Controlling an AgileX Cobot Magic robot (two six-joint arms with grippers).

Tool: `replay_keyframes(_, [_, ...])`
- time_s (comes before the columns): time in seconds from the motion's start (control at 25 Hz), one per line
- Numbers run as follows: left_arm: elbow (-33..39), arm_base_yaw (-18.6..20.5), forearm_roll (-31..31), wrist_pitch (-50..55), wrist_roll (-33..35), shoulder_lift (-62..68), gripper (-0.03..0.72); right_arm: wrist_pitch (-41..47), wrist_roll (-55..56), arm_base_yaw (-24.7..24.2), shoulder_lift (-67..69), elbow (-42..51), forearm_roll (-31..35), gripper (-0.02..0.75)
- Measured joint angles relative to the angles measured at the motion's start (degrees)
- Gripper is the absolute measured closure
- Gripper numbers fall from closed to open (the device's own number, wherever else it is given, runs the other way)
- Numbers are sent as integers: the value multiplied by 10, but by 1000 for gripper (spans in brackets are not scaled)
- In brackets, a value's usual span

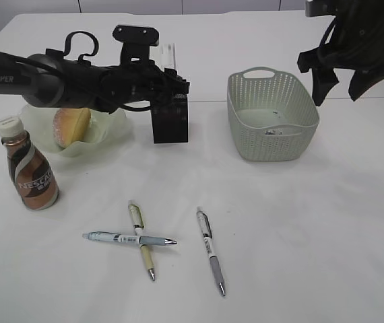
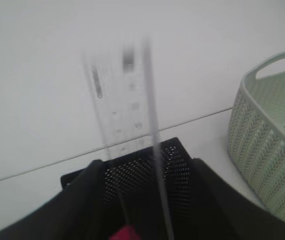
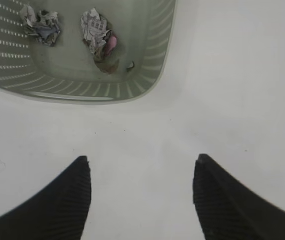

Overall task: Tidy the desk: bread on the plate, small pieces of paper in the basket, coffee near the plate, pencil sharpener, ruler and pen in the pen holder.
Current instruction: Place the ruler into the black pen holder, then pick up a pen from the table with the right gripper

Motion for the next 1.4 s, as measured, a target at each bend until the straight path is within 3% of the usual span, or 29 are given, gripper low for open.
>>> replay_keyframes(0.2, [0,0,-17,5,0,0,187,0,0,0,0,0,0,267])
replay_keyframes(0.6, [0,0,23,82,-1,-66,172,0,0,0,0,0,0,267])
replay_keyframes(1.0, [0,17,35,397,-12,-231,175,0,0,0,0,0,20,267])
replay_keyframes(1.4, [-49,71,38,762,-18,-344,180,0,-51,0,0,0,183,267])
